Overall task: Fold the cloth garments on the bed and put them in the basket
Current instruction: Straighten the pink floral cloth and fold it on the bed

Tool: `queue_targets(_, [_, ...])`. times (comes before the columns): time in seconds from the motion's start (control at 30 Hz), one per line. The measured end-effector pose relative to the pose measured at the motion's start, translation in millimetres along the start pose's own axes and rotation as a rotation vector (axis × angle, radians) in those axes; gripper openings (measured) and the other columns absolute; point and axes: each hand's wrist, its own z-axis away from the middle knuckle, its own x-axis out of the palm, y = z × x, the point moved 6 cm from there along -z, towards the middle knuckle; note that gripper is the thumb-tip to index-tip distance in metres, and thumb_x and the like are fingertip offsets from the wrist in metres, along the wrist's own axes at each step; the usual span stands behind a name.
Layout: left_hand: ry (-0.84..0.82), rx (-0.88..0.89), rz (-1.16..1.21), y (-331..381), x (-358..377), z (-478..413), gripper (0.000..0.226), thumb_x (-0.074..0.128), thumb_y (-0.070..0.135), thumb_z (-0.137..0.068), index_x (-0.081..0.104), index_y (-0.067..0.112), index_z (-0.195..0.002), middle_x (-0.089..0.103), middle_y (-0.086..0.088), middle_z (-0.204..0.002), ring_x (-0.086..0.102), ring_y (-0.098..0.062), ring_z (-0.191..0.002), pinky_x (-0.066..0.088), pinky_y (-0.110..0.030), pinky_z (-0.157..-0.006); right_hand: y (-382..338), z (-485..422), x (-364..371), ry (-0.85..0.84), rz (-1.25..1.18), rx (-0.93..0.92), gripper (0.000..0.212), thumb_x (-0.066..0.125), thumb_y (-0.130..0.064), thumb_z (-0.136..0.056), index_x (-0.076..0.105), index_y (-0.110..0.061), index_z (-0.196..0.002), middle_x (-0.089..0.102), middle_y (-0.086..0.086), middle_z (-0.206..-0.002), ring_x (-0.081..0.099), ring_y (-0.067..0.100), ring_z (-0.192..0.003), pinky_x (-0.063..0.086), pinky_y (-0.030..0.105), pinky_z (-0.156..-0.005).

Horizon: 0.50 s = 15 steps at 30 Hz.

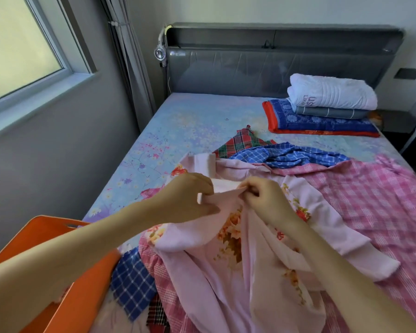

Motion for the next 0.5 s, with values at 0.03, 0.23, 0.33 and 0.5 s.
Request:
queue_targets(0.03, [0.036,0.026,-0.007,4.7,-9.7,7.2,0.032,0.069,0.04,-0.074,0.07,0.008,-0.071,0.068,0.001,-0.08,0.056,-0.014,-0.075,0.047,-0.034,-0.08,1.1,3.1,-14.5,0.049,0.018,0.014,0.018,0.056,0.003,-0.084,0.07,-0.008,-0.087,0.053,-0.019,-0.062,0.055,-0.008,-0.057,0.038,0.009,-0.057])
queue_targets(0.23, [0.147,-0.044,-0.062,29.8,-45.3,35.8,0.043,0.048,0.046,-0.09,0.064,0.013,-0.067,0.06,0.001,-0.065,0.046,-0.008,-0.063,0.044,-0.028,-0.063,2.8,12.0,-57.9,0.136,0.068,0.051,0.012,0.056,-0.006,-0.089,0.067,-0.005,-0.085,0.057,-0.006,-0.06,0.053,0.012,-0.057,0.038,0.023,-0.053])
queue_targets(0.33, [0.153,-0.306,0.088,30.9,-48.7,41.1,0.036,0.054,0.029,-0.093,0.058,0.001,-0.072,0.06,-0.013,-0.068,0.053,-0.015,-0.056,0.045,-0.028,-0.061,1.5,21.4,-58.1,0.165,0.007,0.057,0.007,0.059,-0.009,-0.09,0.059,-0.009,-0.097,0.044,-0.004,-0.05,0.042,0.009,-0.045,0.032,0.023,-0.049])
queue_targets(0.5, [0.215,-0.502,0.285,37.8,-61.7,38.1,0.025,0.064,0.023,-0.089,0.053,0.007,-0.072,0.068,-0.009,-0.065,0.068,-0.02,-0.051,0.053,-0.026,-0.059,-42.6,44.3,-89.6,0.404,-0.237,-0.018,0.016,0.06,-0.008,-0.09,0.047,-0.009,-0.098,0.039,0.0,-0.05,0.037,0.006,-0.039,0.032,0.011,-0.045])
